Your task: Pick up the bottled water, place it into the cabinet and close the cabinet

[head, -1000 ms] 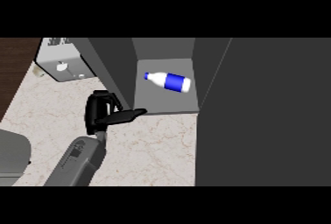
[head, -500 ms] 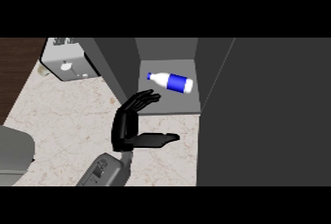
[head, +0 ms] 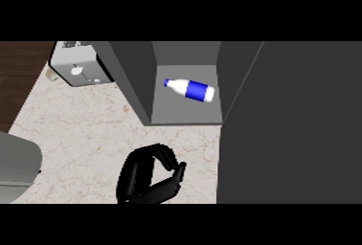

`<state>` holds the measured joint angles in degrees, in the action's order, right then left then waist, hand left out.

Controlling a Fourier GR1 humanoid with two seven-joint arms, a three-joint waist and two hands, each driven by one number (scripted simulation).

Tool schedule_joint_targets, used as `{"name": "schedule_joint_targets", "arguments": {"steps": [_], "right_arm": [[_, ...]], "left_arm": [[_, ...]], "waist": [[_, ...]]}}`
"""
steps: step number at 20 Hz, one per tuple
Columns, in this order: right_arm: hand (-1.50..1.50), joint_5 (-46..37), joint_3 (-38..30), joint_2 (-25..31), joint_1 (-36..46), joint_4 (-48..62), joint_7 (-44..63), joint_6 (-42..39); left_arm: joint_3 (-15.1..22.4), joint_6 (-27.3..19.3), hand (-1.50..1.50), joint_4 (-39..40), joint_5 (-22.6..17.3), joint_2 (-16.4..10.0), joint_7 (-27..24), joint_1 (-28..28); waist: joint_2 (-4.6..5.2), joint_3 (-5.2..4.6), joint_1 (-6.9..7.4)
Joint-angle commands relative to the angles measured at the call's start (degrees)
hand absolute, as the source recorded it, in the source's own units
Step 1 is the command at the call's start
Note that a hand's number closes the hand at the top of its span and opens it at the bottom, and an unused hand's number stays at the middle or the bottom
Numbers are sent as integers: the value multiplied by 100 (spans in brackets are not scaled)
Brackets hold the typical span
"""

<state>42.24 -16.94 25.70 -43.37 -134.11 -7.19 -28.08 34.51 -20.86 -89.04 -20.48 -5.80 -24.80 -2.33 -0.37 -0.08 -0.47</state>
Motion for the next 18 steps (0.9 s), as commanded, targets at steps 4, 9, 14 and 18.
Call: {"name": "schedule_joint_targets", "arguments": {"steps": [4,9,14,18], "right_arm": [[150,-121,-45,-101,-794,-1200,229,-484],[150,-437,295,287,-667,-1283,381,-931],[150,-663,694,184,-475,-1522,357,-1060],[150,-697,744,108,-490,-1766,270,-1045]], "left_arm": [[-64,397,150,-807,-53,-832,-170,949],[-654,776,150,-1240,-399,-1516,22,1088],[-1043,1080,150,-1631,-679,-1955,-67,1475],[-1558,1595,-150,-1755,-1252,-2261,-187,1652]], "waist": [[-15,0,-54],[-17,-7,-11],[-21,-11,24],[-28,-29,-49]]}}
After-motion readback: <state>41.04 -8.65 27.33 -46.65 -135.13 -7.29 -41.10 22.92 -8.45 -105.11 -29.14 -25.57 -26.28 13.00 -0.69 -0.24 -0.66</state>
